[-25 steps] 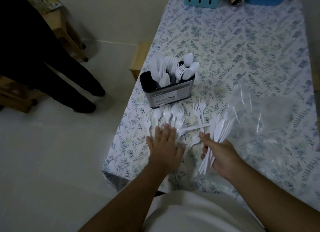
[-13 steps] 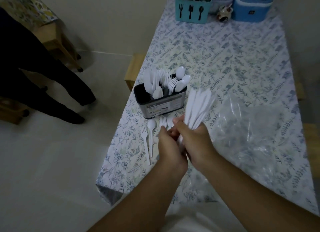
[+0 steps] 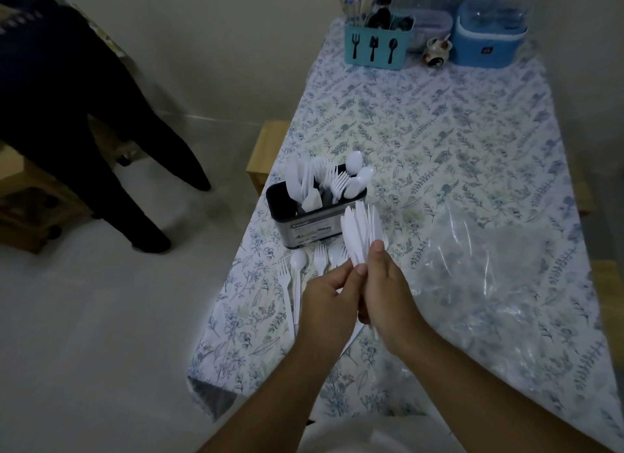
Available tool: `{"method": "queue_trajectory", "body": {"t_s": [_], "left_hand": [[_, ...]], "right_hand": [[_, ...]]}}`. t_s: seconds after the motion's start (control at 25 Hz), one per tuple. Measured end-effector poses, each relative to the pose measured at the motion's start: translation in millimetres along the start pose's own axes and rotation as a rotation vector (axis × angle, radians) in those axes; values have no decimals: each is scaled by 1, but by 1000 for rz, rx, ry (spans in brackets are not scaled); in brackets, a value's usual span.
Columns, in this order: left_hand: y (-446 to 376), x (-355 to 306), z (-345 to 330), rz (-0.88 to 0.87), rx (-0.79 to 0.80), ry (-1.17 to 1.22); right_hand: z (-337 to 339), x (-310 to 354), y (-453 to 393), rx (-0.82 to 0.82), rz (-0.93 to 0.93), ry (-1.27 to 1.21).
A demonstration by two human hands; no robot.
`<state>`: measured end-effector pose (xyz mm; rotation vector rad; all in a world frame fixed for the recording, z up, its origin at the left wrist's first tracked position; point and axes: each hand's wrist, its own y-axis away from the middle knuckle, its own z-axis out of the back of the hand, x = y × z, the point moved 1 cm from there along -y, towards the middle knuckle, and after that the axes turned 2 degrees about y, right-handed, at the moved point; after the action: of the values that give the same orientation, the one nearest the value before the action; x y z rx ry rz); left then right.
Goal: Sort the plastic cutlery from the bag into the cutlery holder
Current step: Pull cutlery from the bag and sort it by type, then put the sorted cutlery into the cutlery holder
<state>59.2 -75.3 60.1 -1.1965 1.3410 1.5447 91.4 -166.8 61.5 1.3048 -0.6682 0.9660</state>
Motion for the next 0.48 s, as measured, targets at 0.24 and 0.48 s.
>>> {"method": "queue_trajectory", "body": {"t_s": [0.24,0.48], "left_hand": [[-18,-4,23,4,97,14],[-24,-1,49,-18,91,46]], "right_hand": [[4,4,2,119,3,-51],[6,16,-8,312,92,218]]}}
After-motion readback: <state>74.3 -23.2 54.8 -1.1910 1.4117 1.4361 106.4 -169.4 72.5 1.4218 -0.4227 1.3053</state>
